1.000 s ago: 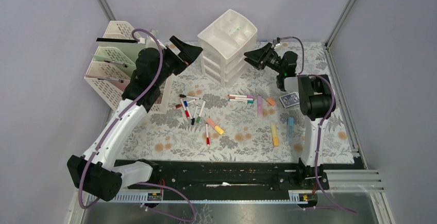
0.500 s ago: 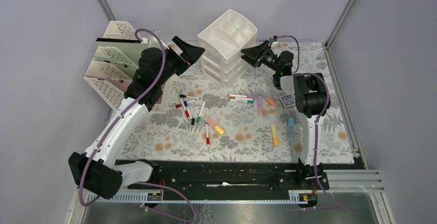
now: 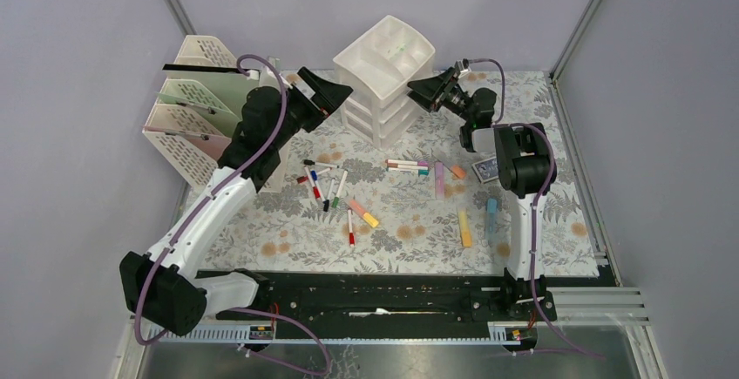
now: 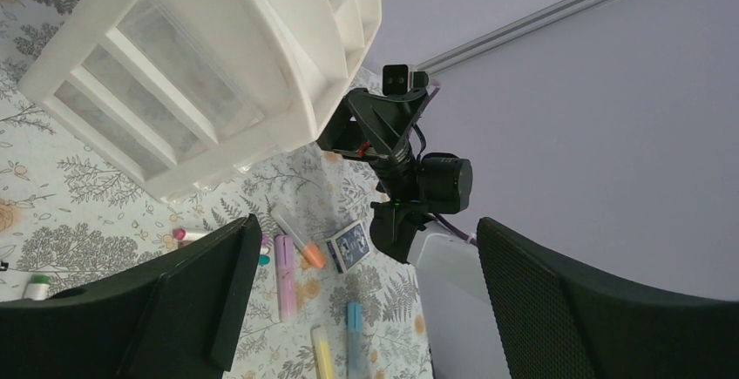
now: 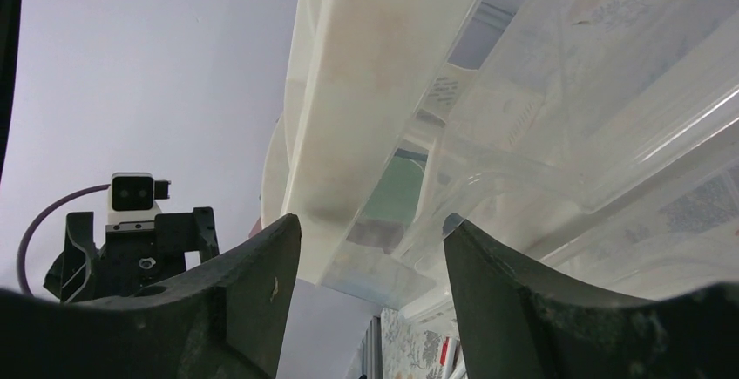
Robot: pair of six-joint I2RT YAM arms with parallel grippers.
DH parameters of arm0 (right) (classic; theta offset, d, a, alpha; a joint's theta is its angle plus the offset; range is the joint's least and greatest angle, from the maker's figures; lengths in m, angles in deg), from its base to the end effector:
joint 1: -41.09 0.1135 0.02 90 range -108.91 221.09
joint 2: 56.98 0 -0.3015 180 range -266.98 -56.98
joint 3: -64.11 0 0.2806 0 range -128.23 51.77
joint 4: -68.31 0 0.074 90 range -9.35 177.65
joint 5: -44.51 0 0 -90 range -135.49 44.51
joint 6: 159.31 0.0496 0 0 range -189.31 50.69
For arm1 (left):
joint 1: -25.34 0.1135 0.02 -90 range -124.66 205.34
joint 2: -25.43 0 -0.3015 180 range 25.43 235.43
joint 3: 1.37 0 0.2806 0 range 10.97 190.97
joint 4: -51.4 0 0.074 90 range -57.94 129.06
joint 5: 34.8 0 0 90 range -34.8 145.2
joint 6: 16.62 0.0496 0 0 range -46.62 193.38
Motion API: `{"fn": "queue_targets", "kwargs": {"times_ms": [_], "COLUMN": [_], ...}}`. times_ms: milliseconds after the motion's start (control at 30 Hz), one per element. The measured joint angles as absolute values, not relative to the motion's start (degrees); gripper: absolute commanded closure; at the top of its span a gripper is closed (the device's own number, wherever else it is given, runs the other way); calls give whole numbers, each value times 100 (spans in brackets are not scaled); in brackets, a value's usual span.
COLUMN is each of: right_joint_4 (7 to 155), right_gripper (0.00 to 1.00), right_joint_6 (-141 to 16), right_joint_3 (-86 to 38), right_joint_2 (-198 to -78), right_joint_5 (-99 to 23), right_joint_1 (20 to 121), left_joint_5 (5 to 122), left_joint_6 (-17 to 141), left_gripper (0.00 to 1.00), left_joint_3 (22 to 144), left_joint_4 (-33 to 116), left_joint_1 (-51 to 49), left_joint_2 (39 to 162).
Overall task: Organize the desk
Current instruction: Open the drawer in the storage box.
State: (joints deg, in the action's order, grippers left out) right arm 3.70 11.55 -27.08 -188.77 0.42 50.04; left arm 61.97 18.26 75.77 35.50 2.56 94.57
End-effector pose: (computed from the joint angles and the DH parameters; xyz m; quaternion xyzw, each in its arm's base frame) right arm 0.5211 0.1181 0.1998 0.0296 0.5980 0.6956 0.3971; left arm 0.2859 -0.1264 0.4173 -0.1724 0.7338 -0.4467 0.4818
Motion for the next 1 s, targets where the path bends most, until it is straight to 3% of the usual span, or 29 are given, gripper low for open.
{"fn": "queue_targets", "kwargs": {"times_ms": [467,1000], "right_joint_4": [-412,-80], "right_gripper": [36,31], "right_joint_6": [1369,1083], "right_joint_3": [-1751,-1851], "right_joint_2": [-18619,-18335], "right_joint_5": [-50,70], "right_joint_1": [4958,4840], "left_joint_5": [6190,5322], "left_joint_6": [1789,1833], "left_gripper": [2,2], "left_joint_3": [7492,9271], "left_joint_4": [3651,2377], "left_joint_1": [179,-216], "left_joint_2": [9719,11501]}}
